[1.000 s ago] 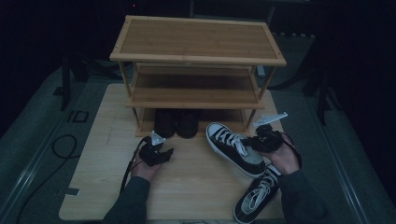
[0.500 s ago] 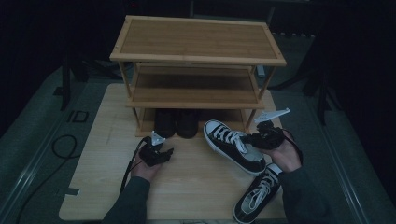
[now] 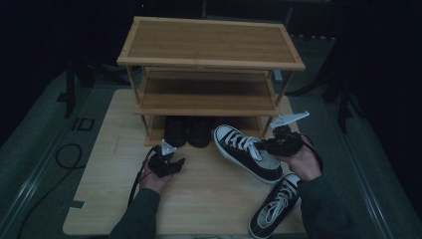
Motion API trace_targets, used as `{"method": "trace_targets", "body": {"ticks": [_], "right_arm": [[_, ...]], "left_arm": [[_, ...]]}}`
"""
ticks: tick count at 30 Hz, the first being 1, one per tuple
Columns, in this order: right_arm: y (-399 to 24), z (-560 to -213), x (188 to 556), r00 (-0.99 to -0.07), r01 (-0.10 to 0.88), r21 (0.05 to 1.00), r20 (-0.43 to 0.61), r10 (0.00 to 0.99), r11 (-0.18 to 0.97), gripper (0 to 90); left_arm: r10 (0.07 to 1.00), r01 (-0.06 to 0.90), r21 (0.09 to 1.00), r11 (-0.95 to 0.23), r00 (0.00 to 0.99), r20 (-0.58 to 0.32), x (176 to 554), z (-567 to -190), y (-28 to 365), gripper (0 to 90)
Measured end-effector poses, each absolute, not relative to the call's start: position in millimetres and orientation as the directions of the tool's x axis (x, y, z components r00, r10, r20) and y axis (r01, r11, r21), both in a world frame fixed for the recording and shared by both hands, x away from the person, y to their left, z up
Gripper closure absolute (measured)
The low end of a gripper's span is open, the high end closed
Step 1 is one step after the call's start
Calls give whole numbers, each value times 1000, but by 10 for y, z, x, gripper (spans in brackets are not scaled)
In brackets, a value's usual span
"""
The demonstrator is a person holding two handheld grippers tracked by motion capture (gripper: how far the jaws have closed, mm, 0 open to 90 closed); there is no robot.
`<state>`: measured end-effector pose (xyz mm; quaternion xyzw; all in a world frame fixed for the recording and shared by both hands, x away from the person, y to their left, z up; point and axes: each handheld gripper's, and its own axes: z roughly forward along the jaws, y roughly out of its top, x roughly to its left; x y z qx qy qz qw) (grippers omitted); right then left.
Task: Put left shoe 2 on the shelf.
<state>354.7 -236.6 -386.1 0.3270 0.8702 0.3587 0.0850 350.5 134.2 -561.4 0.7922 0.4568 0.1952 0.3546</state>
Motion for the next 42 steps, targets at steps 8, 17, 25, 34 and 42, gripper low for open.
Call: {"method": "trace_targets", "body": {"ticks": [8,17,25,34,42], "right_arm": [[-2359,-3808,3572,-795,486,693,96,599,532,879],[-2314,-3743,3570,-826,443,700,77,558,560,879],[-2256,-3694,3586,-848,416,708,76,524,571,878],[-2216,-3638,3610,-861,403,721,90,500,564,878],[-2171,-3577,3627,-872,389,736,101,478,554,878]], "left_arm": [[863,585,741,-329,505,-16,3505,-5615,1341,459],[863,586,741,-328,505,-17,3505,-5615,1340,459],[863,586,741,-328,505,-17,3505,-5615,1340,459],[863,584,741,-330,505,-14,3506,-5615,1341,459],[863,584,741,-330,505,-14,3506,-5615,1342,459]]}}
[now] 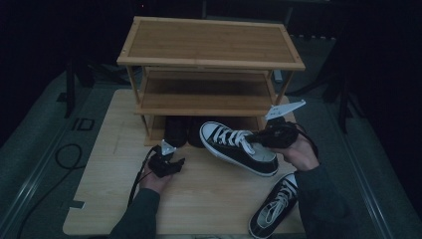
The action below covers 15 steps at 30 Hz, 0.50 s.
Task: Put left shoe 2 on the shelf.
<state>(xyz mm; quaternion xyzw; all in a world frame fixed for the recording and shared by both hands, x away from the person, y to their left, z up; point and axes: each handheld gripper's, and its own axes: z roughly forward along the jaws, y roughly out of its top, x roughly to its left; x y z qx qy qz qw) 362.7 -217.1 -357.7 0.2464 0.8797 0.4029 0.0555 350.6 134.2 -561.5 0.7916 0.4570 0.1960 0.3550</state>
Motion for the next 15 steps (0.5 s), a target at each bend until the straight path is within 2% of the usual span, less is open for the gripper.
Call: {"method": "trace_targets", "body": {"ticks": [15], "right_arm": [[-2072,-3395,3648,-884,361,772,105,455,524,879]], "left_arm": [[863,584,741,-330,505,-14,3506,-5615,1341,459]]}}
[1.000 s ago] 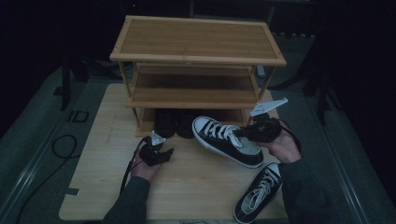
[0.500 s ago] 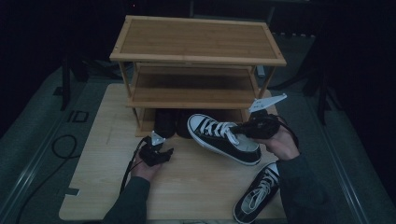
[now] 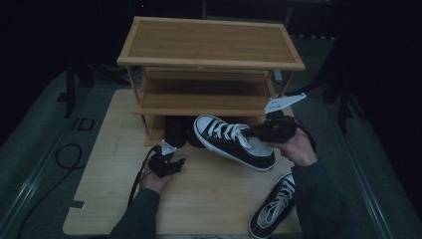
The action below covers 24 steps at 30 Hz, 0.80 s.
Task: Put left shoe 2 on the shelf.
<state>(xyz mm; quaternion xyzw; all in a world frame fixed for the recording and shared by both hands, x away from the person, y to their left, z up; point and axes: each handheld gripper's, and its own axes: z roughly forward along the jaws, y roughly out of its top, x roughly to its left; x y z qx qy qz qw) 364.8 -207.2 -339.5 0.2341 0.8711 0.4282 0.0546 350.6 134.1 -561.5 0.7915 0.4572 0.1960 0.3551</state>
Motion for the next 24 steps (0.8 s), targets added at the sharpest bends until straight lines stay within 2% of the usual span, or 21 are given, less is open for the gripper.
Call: {"method": "trace_targets", "body": {"ticks": [12,24], "right_arm": [[-2064,-3249,3718,-884,346,806,107,456,481,879],[-2000,-3199,3928,-848,378,813,113,517,442,879]], "left_arm": [[863,584,741,-330,506,-14,3506,-5615,1341,459],[863,584,741,-330,506,-14,3506,-5615,1342,458]]}}
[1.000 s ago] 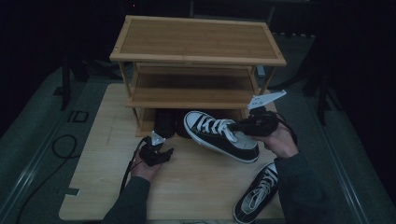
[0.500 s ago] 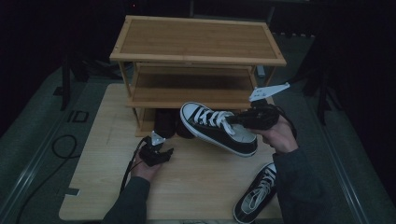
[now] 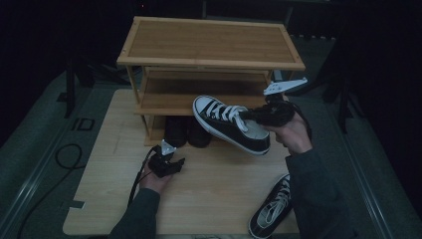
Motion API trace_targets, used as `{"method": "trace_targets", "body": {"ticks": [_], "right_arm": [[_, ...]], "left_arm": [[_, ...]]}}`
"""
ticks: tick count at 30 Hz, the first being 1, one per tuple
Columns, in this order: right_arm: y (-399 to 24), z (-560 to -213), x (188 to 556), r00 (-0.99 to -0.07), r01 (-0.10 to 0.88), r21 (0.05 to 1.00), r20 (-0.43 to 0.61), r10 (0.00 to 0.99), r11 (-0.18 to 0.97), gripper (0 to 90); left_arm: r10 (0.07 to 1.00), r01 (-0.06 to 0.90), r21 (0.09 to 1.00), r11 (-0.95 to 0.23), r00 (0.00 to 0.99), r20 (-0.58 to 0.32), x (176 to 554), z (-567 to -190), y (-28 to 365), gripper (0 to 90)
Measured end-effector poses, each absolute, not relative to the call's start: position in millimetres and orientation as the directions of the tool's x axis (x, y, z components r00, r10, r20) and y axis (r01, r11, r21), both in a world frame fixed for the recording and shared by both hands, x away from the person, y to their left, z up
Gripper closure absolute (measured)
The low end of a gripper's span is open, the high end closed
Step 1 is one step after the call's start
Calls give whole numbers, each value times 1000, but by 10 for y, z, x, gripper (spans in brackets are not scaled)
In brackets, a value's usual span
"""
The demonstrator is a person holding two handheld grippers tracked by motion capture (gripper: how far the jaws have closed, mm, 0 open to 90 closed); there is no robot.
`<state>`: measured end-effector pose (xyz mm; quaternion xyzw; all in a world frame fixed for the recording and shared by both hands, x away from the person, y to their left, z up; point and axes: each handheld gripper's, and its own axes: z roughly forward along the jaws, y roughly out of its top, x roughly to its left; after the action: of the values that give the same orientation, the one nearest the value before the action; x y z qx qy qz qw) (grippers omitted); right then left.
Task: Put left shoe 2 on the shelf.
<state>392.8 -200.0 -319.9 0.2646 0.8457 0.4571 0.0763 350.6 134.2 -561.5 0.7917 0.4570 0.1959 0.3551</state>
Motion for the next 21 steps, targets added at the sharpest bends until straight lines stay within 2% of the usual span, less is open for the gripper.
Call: {"method": "trace_targets", "body": {"ticks": [21], "right_arm": [[-1782,-3214,4272,-748,426,827,95,657,365,879]], "left_arm": [[863,584,741,-330,506,-14,3506,-5615,1341,457]]}}
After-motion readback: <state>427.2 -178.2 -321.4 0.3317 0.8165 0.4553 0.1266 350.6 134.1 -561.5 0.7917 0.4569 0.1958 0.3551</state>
